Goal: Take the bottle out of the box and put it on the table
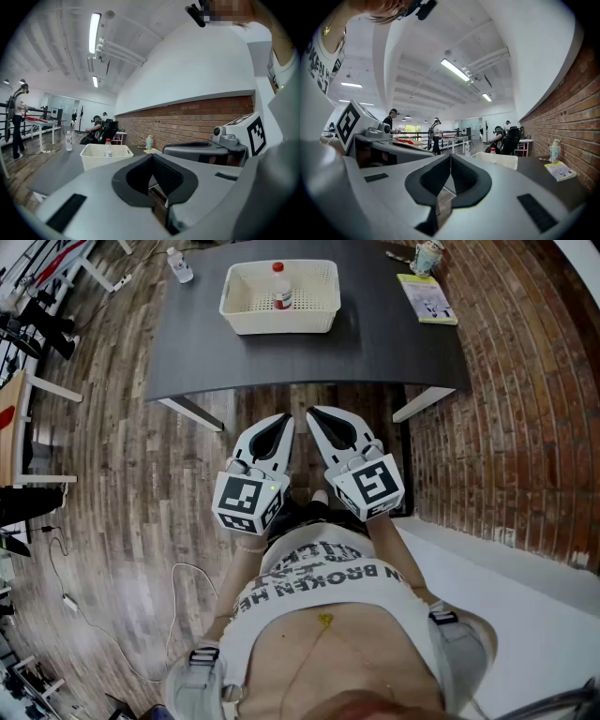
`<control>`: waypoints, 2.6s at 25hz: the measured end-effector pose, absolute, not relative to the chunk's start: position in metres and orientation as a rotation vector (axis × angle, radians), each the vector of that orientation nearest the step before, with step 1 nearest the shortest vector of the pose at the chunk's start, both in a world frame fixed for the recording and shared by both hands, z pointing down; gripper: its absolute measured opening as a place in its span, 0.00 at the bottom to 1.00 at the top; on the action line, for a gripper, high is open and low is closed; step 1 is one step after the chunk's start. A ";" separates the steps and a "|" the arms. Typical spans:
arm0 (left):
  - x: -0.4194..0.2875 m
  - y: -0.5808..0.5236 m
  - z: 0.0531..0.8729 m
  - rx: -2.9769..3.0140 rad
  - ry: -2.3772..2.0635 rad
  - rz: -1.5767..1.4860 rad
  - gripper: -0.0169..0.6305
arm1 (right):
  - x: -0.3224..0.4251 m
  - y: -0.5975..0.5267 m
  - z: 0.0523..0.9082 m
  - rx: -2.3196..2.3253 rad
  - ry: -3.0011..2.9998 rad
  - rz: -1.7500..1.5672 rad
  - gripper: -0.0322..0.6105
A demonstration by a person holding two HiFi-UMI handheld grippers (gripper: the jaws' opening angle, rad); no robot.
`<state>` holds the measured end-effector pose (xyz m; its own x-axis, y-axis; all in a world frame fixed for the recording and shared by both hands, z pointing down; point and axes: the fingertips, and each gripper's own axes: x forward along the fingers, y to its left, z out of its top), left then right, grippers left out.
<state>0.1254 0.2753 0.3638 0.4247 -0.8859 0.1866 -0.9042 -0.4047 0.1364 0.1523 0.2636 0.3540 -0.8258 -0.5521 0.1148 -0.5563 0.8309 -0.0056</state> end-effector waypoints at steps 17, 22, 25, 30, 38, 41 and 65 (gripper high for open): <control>0.138 0.264 0.368 2.413 -1.662 0.059 0.04 | 0.183 0.245 0.368 0.859 -2.916 0.090 0.06; 0.128 0.244 0.368 2.423 -1.652 0.039 0.04 | 0.171 0.228 0.368 0.864 -2.914 0.083 0.06; 0.120 0.225 0.369 2.440 -1.622 0.040 0.04 | 0.161 0.213 0.368 0.889 -2.907 0.075 0.06; 0.106 0.187 0.368 2.493 -1.554 0.051 0.04 | 0.143 0.179 0.364 0.951 -2.895 0.062 0.06; 0.084 0.138 0.370 2.553 -1.463 0.076 0.04 | 0.109 0.130 0.363 1.005 -2.884 0.061 0.06; 0.073 0.128 0.372 2.557 -1.440 0.085 0.04 | 0.094 0.120 0.364 1.011 -2.882 0.071 0.06; 0.002 0.101 0.384 2.578 -1.362 0.070 0.04 | 0.027 0.091 0.386 1.064 -2.799 0.093 0.06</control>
